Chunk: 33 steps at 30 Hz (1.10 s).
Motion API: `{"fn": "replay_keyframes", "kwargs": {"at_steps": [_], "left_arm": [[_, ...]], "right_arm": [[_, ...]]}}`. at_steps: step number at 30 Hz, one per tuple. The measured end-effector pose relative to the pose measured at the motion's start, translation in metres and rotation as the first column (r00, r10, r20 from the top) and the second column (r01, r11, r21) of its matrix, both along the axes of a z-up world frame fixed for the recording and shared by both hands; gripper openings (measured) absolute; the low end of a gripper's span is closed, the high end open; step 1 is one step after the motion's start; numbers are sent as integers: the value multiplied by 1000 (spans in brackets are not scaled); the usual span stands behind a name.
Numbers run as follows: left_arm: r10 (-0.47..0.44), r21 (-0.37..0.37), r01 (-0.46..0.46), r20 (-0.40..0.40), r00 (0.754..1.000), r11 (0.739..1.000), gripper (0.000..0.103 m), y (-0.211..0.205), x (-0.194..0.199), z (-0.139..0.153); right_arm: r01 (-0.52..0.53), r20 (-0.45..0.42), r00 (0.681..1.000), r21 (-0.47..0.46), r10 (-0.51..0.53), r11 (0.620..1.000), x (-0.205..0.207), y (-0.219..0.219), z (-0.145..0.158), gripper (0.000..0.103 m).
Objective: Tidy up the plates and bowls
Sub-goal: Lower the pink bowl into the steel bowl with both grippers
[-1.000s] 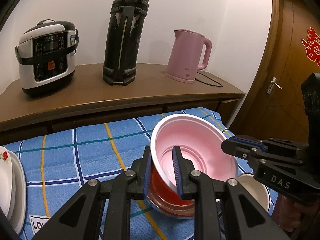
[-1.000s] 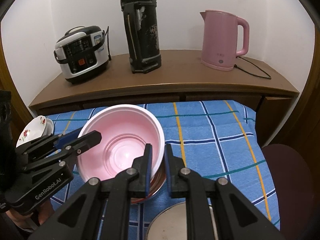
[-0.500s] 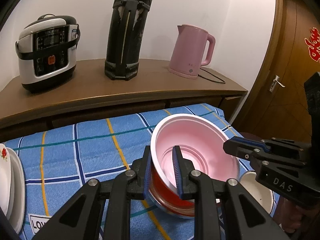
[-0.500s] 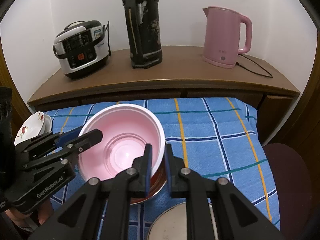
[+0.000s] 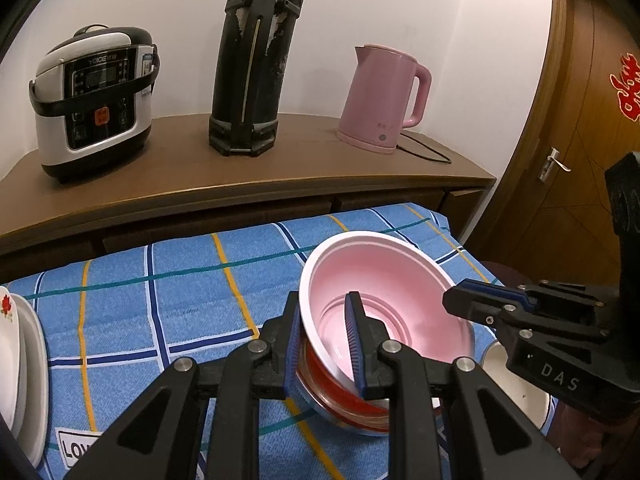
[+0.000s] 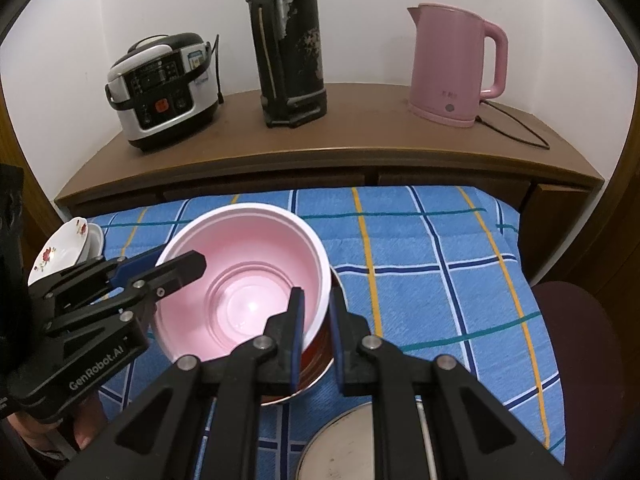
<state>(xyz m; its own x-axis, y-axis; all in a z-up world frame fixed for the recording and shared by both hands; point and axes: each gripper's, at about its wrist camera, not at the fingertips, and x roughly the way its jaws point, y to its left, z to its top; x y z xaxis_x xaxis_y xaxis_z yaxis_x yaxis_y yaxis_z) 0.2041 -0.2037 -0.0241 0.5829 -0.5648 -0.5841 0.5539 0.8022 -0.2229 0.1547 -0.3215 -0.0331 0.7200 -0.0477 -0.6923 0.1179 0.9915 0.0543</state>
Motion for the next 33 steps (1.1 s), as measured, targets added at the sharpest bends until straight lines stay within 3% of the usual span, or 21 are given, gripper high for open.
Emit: {"fn": "replay_keyframes", "kwargs": {"at_steps": [33], "left_arm": [[-24, 56, 26, -27, 999, 998, 22, -8, 5, -13]], "right_arm": [[5, -32, 999, 17, -4, 1000, 2, -7, -13, 13]]}}
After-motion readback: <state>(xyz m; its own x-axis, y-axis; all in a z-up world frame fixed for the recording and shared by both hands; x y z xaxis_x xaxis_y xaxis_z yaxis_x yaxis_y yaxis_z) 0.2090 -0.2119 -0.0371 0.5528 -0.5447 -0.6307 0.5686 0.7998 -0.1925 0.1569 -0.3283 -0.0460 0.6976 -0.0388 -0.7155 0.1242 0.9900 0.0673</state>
